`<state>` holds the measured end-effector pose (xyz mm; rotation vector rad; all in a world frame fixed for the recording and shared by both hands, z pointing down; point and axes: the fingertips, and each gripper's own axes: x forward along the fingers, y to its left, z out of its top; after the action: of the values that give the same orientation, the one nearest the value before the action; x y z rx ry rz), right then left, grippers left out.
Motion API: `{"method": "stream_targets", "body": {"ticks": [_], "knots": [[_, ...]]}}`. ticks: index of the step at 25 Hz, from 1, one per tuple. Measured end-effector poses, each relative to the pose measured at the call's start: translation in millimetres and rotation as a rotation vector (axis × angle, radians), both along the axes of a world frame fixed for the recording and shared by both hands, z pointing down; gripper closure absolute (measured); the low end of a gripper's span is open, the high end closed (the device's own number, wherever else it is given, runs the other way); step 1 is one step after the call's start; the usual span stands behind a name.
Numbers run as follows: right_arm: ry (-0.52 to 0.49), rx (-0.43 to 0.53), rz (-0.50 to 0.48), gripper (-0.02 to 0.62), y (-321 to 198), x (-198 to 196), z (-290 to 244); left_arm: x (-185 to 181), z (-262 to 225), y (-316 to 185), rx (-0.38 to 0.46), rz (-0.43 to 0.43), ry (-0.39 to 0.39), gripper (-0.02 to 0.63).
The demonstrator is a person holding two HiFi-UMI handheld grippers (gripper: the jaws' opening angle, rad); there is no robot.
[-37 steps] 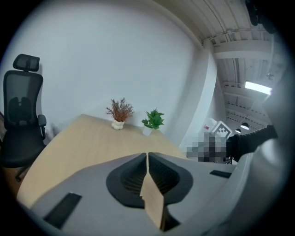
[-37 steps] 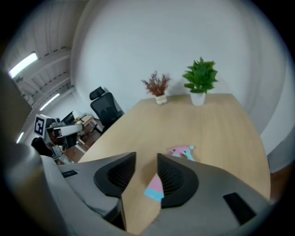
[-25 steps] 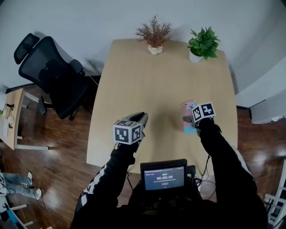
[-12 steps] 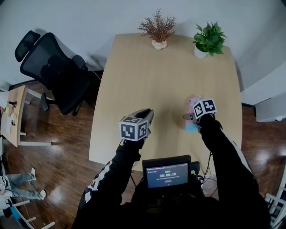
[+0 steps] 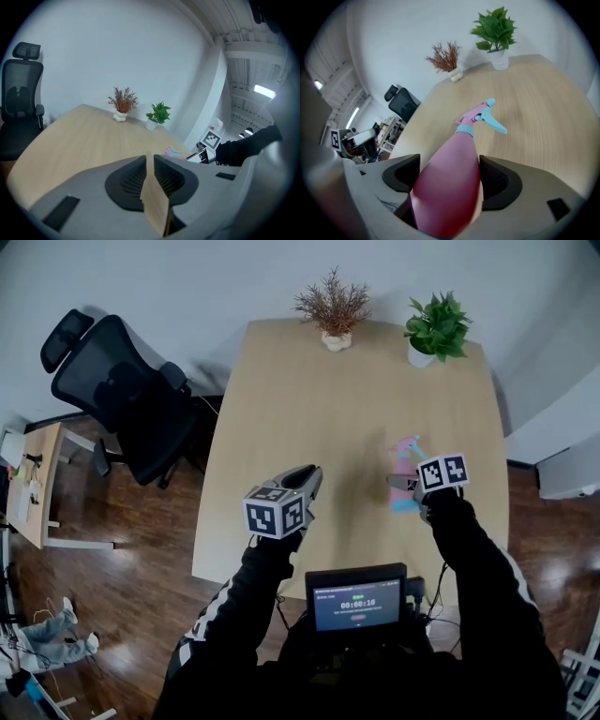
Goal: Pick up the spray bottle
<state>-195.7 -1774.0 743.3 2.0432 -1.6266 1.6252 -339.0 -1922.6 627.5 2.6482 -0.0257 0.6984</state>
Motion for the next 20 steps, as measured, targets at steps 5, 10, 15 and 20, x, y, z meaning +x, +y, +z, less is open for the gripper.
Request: {"method": "stream_targets", "body": {"ticks": [5,10,15,20], "knots": [[0.058,0.310,0.039,0.215,13,-13,-109,-15,-51,21,0.065,0.004,0.097,0.555],[0.280,0.528,0.057,0.215,44,-36,-214,-48,-120,47,0.079,0.031,0.273,0.606],[0.550,0.708,0.033,0.215,88,-65,-304,-71,-164,62,0.145,0.019,0.357,0.606],[0.711,0.785,0.039,0.215,131,-85,-354,-91,-203,84,0.231,-0.021,0.441,0.606]]}}
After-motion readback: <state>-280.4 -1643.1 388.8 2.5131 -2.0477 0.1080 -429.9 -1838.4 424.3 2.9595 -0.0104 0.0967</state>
